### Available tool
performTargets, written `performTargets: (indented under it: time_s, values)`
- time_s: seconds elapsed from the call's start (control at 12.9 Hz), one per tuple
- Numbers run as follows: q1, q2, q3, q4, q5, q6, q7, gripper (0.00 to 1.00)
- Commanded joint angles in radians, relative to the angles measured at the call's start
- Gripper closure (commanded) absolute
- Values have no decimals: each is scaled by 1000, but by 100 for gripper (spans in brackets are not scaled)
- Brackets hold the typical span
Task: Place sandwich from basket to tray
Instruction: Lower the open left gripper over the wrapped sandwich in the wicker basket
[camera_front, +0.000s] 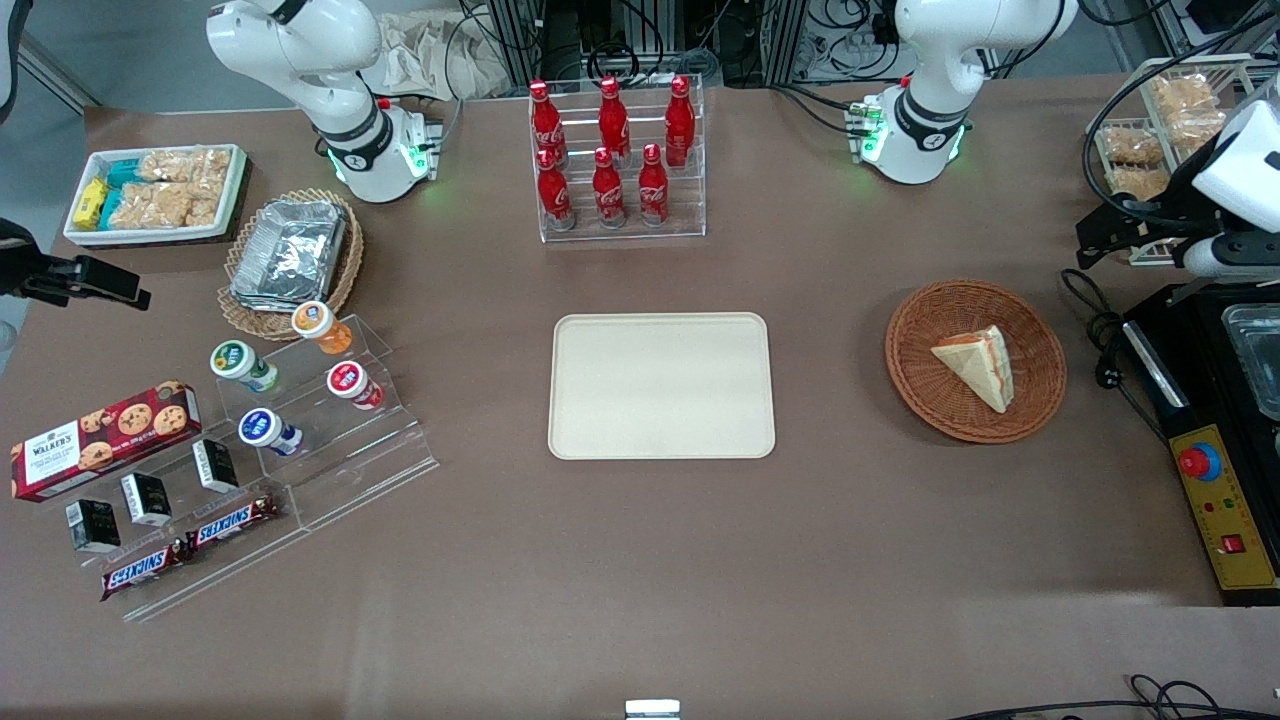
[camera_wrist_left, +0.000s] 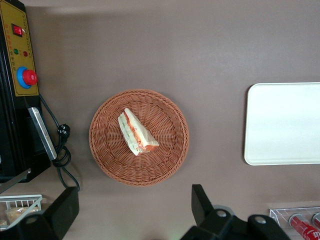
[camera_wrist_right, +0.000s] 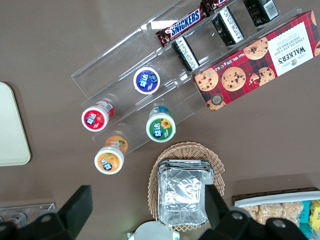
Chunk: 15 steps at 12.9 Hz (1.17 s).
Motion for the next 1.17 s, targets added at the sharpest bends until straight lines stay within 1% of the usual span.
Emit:
performTargets:
  time_s: [0.0,0.23,0.31,0.54,0.62,0.7,0.78,0.86,1.01,1.09]
  values:
    - [-4,16,0,31,7,-24,-19,0]
    - [1,28,6,30,5,-36,-29,0]
    - [1,31,8,30,6,-62,-82,0]
    - [2,28,9,-10,10,-56,-358,0]
    - [13,20,9,-39,11,-40,-399,0]
    - [16,10,9,-82,22,-14,-434,0]
    - [18,-7,9,-146,54,40,-466,0]
    - [18,-39,9,-230,65,118,-509,0]
    - [19,-108,9,-417,65,285,-648,0]
    - [24,-121,9,-490,65,357,-727,0]
